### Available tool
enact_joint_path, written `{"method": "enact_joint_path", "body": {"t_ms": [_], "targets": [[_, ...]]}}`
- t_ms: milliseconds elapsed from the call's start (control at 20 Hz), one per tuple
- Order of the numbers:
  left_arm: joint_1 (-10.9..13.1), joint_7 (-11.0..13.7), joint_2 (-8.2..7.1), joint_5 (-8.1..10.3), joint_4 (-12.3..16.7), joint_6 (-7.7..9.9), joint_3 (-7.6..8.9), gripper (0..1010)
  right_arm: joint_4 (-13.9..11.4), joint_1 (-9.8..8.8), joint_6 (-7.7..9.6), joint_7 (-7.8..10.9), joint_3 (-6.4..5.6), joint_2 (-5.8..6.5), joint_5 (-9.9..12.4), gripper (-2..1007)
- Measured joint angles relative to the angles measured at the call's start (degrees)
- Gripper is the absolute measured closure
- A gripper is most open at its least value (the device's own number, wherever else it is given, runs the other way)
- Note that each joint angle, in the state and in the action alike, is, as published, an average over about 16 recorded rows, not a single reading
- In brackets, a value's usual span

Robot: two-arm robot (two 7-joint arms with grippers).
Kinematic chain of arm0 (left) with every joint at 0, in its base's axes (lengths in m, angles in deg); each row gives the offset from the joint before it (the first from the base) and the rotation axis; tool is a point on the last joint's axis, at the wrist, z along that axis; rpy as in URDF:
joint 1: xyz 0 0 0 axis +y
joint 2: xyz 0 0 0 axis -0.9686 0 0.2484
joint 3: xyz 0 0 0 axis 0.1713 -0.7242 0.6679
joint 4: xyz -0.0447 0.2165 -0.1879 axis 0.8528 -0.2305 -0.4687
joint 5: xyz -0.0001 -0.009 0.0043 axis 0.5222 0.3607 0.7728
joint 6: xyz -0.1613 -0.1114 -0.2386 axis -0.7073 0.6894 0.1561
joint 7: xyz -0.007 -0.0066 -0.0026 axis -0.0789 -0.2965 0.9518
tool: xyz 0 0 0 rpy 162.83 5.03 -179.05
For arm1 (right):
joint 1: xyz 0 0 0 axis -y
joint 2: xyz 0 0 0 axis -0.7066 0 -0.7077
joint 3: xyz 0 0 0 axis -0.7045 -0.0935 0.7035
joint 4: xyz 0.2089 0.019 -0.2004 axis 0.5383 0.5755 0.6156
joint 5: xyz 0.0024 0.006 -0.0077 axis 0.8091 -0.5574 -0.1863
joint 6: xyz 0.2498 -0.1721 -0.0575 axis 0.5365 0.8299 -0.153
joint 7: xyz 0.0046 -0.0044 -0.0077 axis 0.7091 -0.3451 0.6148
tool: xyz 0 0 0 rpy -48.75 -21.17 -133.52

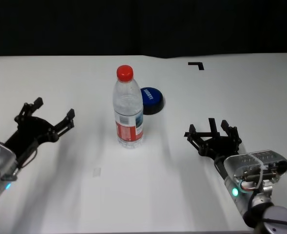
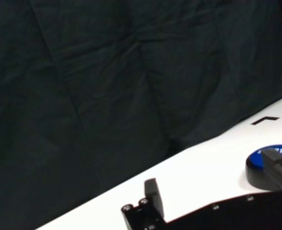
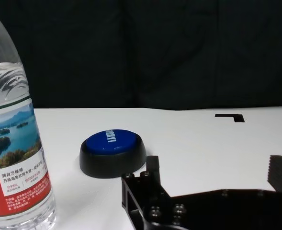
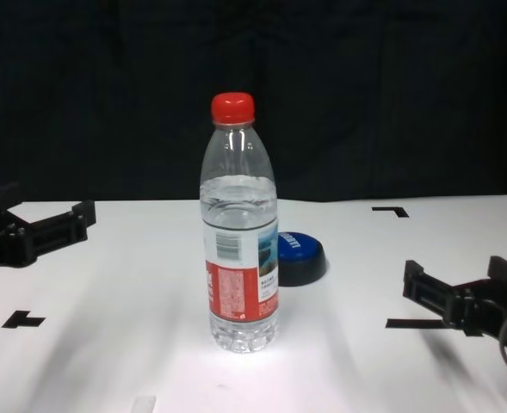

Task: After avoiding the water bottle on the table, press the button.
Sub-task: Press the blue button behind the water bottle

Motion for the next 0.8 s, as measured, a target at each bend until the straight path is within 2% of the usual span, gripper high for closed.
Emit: {"method": "enact_joint_path", "body": {"t_ms": [350, 800], "targets": [[-1.77, 0.68, -0.27, 0.48, -1.69, -0.48, 0.5, 7, 0.0, 0.0, 0.0, 0.0, 0.0, 0.0, 0.0, 2], [-5.84, 0.81, 0.73, -0.32, -5.74, -1.69, -1.13, 7, 0.0, 0.0, 0.0, 0.0, 0.0, 0.0, 0.0, 2]]}}
